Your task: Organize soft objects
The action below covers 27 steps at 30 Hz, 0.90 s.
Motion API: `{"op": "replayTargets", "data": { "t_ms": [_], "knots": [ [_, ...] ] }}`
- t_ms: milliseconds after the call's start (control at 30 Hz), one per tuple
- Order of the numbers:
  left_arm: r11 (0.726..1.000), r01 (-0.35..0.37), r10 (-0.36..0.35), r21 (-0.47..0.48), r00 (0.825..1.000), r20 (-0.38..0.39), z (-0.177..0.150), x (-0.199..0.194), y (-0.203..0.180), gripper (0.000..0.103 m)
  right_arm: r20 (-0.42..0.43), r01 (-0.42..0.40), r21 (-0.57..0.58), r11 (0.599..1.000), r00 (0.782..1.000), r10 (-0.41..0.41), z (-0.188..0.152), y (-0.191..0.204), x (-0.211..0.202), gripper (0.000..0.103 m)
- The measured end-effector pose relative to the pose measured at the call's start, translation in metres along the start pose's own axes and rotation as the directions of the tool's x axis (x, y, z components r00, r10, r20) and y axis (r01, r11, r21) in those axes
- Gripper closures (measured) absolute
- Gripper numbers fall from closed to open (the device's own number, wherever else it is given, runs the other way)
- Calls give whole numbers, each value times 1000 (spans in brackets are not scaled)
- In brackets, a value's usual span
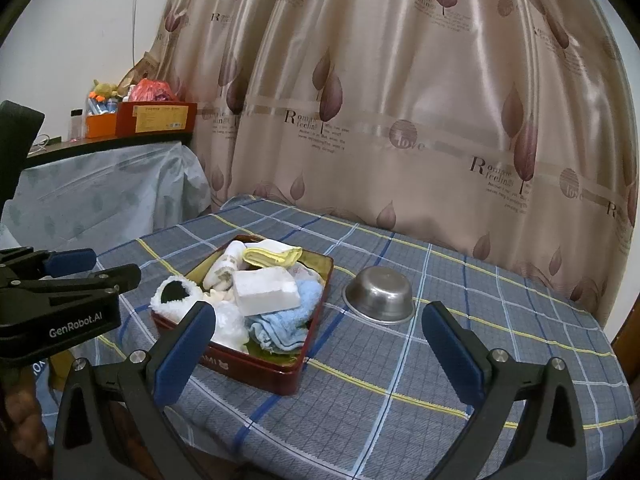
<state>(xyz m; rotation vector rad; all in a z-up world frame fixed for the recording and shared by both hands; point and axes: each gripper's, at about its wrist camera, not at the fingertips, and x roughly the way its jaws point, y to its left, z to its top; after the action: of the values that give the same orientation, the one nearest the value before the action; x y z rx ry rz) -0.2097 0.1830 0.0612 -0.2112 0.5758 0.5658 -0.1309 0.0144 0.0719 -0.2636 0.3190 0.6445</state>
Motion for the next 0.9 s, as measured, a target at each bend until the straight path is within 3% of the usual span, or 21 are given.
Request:
{"op": "replayTargets", "data": {
  "t_ms": [567, 900],
  "knots": [
    [1000, -21, 22, -8, 999, 45, 2, -7, -1, 48, -18, -15, 10, 1000, 1000, 15, 2, 1, 2, 0],
    [999, -54, 55, -5, 997, 50, 3, -9, -1, 48, -65, -34, 72, 997, 997, 39, 7, -8, 13, 0]
  ]
}}
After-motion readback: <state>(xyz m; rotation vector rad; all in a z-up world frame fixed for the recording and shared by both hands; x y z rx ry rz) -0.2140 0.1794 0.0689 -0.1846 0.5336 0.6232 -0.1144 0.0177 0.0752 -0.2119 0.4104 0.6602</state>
